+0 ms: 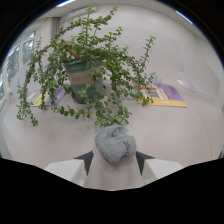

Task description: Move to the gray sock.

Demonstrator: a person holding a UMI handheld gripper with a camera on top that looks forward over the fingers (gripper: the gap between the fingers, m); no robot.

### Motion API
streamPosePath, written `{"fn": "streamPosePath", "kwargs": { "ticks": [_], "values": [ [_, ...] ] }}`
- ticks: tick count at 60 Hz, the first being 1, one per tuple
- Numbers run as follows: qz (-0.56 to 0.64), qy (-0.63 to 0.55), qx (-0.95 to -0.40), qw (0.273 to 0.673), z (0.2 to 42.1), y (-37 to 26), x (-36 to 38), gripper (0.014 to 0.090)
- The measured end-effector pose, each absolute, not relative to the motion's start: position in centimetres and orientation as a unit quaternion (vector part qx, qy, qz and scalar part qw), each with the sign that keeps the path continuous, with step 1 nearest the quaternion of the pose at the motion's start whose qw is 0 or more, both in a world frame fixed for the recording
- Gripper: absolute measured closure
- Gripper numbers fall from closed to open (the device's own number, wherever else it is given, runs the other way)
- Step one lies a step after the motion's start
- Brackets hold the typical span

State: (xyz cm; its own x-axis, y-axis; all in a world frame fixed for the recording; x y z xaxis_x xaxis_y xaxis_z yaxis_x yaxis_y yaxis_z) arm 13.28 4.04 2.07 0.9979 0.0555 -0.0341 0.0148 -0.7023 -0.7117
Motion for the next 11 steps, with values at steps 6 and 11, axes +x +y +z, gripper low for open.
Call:
{"fn": "streamPosePath", "kwargs": {
  "ticks": [6,11],
  "values": [
    [0.026,-0.015,-0.922,0.386,2.10,4.09,13.37,0.0203],
    [0.026,-0.014,-0.922,0.387,2.21,4.12,13.45,0.0202]
  ]
}}
